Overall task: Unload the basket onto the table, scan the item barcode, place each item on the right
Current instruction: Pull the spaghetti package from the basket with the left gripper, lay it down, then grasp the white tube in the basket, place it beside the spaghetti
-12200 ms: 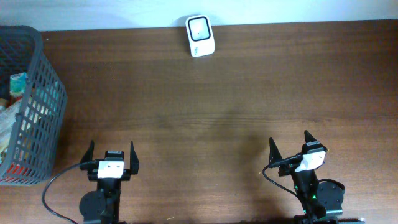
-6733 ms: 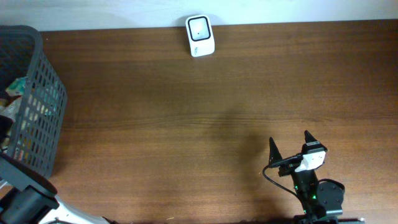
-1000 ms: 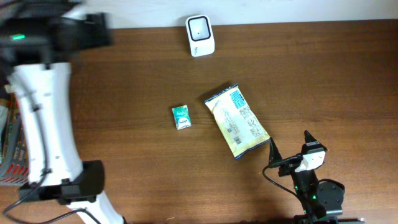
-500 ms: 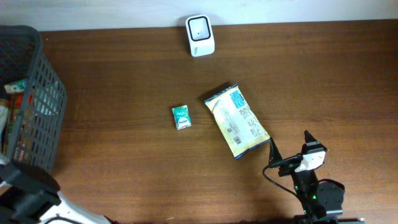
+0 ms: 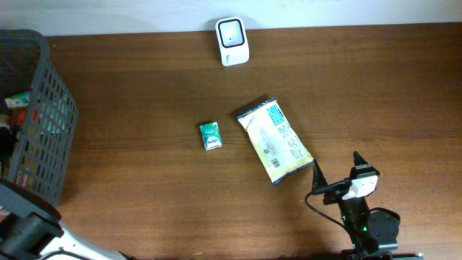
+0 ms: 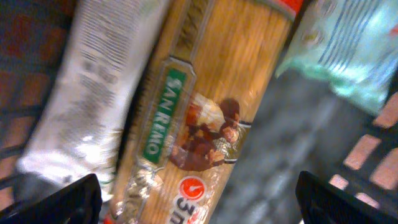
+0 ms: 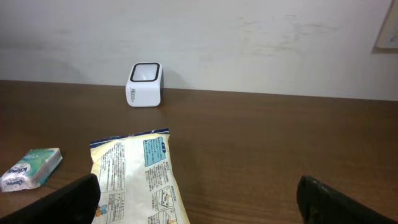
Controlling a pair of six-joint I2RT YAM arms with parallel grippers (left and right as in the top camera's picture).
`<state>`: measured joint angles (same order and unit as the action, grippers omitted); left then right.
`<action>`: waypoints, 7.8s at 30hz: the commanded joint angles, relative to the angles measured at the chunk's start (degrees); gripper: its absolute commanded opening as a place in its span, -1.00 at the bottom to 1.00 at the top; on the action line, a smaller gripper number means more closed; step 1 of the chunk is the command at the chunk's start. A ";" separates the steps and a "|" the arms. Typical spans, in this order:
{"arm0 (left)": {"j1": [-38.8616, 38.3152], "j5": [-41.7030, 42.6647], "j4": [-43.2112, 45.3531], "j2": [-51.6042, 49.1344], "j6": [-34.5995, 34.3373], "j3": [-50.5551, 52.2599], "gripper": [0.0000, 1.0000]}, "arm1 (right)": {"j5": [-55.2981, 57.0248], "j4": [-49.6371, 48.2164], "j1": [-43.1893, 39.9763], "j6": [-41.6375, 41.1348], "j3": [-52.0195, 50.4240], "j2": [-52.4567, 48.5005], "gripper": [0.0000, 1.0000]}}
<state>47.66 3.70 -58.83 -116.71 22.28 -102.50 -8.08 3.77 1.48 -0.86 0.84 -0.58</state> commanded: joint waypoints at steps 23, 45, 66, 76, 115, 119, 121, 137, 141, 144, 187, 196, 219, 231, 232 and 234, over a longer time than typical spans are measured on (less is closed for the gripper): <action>-0.92 3.06 0.79 -13.60 -2.36 -6.03 -1.00 | -0.33 -0.07 -0.42 0.22 -0.52 0.37 0.97; -9.44 23.37 -3.32 17.77 -20.68 -31.12 -1.00 | -0.35 -0.07 -0.42 0.22 -0.52 0.37 0.98; -57.51 13.40 16.28 19.52 -41.18 29.29 -1.00 | -0.35 -0.07 -0.42 0.22 -0.52 0.37 0.98; -60.63 2.01 17.62 19.52 -47.80 32.94 -1.00 | -0.33 -0.09 -0.42 0.22 -0.52 0.37 0.98; -8.72 -14.69 5.38 8.52 -6.27 -4.17 0.93 | -0.33 -0.07 -0.42 0.22 -0.52 0.37 0.98; -6.16 -16.68 7.78 5.60 -4.35 2.16 0.89 | -0.33 -0.07 -0.42 0.22 -0.52 0.37 0.98; -4.92 -16.61 7.76 3.80 -4.37 2.67 0.89 | -0.33 -0.07 -0.42 0.22 -0.52 0.37 0.97; -4.24 -22.40 13.20 -8.15 0.15 6.84 0.67 | -0.33 -0.07 -0.42 0.22 -0.52 0.37 0.97; -3.87 -24.50 13.38 -10.27 0.13 6.91 0.57 | -0.35 -0.07 -0.42 0.22 -0.52 0.37 0.98; -3.87 -24.50 13.66 -10.86 0.13 6.91 0.36 | -0.33 -0.07 -0.42 0.22 -0.52 0.37 0.98; -7.28 -18.21 25.14 3.04 6.19 6.93 -1.00 | -0.35 -0.09 -0.42 0.22 -0.52 0.37 0.98; -18.29 -10.25 28.74 26.56 -9.51 6.93 -1.00 | -0.33 -0.07 -0.42 0.22 -0.52 0.37 0.97; -47.69 1.53 2.23 22.18 -37.03 25.44 -1.00 | -0.33 -0.09 -0.42 0.22 -0.52 0.37 0.97; -53.53 2.99 3.54 11.47 -37.24 28.79 -1.00 | -0.35 -0.07 -0.42 0.22 -0.52 0.37 0.98; -54.86 3.04 3.93 11.02 -37.24 28.81 -1.00 | -0.33 -0.07 -0.42 0.22 -0.52 0.37 0.98; -56.85 3.23 4.68 10.84 -37.24 28.81 -0.96 | -0.35 -0.07 -0.42 0.22 -0.52 0.37 0.98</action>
<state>-6.37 5.43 -54.94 -105.38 -14.41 -73.65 -8.08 3.75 1.48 -0.82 0.84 -0.58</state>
